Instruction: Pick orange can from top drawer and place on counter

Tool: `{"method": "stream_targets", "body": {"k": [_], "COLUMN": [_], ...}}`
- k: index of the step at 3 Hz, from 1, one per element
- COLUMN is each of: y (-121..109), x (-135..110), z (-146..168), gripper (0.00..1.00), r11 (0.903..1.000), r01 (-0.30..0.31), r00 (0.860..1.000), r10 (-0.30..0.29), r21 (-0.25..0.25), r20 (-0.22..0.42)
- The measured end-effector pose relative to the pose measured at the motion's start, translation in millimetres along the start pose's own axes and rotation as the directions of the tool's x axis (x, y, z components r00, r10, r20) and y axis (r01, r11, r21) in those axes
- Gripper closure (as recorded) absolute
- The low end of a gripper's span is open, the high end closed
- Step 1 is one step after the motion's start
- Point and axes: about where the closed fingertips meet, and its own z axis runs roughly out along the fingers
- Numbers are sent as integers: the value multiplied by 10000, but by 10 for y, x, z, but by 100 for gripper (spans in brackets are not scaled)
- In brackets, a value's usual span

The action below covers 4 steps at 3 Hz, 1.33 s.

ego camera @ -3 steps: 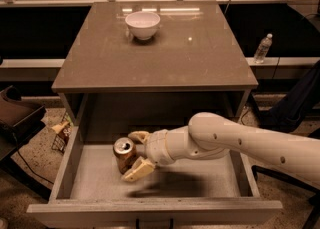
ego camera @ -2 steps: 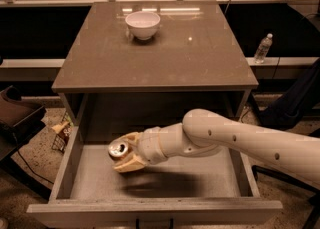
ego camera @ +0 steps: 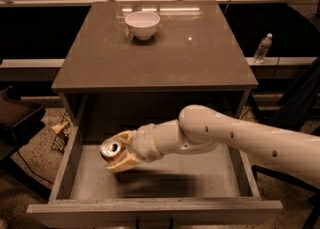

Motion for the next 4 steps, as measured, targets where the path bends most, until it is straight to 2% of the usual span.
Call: {"method": "stream_targets", "body": {"k": [1,2,3,4], "y": [-28,-318,-585,-1140], "x": [-194,-1062,-1714,-2414], "z": [-19,-225,-343,-447], "gripper": [100,100,100,100], "r11": [9999,9998,9961,9821], "r01": [108,85,-79,-366], "r00": [9999,9993,9983,9986], "r10": [-109,-77,129,431], "r21": [-133,204,884,1847], "r20": [-92,-373,-562,-315]}}
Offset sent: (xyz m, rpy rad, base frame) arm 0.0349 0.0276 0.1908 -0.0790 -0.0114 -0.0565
